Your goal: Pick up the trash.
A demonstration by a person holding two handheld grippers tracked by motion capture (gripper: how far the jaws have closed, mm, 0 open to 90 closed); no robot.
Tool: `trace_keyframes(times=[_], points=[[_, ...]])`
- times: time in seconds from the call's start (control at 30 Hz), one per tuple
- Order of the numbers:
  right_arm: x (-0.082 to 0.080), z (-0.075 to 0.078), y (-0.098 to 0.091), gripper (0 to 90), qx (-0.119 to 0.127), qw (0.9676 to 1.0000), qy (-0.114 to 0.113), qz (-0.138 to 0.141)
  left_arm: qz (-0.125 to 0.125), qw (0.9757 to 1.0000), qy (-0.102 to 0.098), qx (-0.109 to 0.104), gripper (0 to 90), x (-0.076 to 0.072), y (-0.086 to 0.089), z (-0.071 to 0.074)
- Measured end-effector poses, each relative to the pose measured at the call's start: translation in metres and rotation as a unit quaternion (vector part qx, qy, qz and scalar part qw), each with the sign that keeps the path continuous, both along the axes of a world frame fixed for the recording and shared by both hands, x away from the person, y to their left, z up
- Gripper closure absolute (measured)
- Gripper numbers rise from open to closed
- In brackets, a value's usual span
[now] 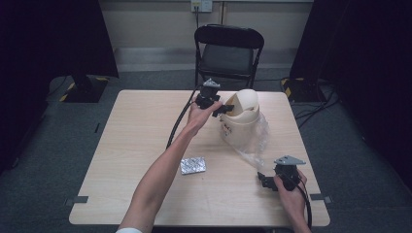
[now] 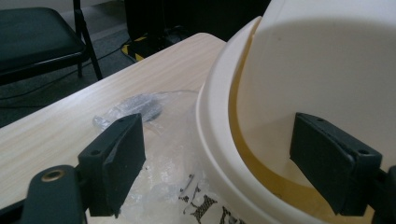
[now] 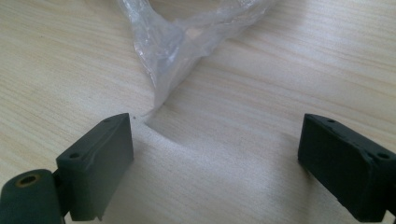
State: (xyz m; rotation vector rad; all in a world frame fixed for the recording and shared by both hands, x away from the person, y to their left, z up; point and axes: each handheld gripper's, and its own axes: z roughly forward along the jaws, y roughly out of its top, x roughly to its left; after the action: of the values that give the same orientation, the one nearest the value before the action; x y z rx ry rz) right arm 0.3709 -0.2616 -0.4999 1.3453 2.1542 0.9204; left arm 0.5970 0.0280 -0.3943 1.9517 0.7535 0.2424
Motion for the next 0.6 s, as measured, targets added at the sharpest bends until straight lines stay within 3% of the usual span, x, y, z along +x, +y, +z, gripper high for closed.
trace_keyframes(times=[0.13,0.2,0.4,0.6], points=[[0.000,0.000,0.000,9.5,0.000,1.0000,0.000,-0.001,0.001,0.9999,0.011,0.010,17.8,0.004,0.000,-0.003],[0.000,0.000,0.000,9.5,0.000,1.0000,0.000,-0.001,0.001,0.9998,0.019,-0.002,17.8,0.006,0.000,-0.005],[0.000,0.000,0.000,9.5,0.000,1.0000,0.001,-0.001,-0.010,0.9994,0.031,0.013,17.8,0.007,-0.007,-0.012],[0.000,0.000,0.000,9.6,0.001,1.0000,0.002,-0.001,-0.026,0.9990,0.031,0.020,17.4,0.004,-0.013,-0.014]])
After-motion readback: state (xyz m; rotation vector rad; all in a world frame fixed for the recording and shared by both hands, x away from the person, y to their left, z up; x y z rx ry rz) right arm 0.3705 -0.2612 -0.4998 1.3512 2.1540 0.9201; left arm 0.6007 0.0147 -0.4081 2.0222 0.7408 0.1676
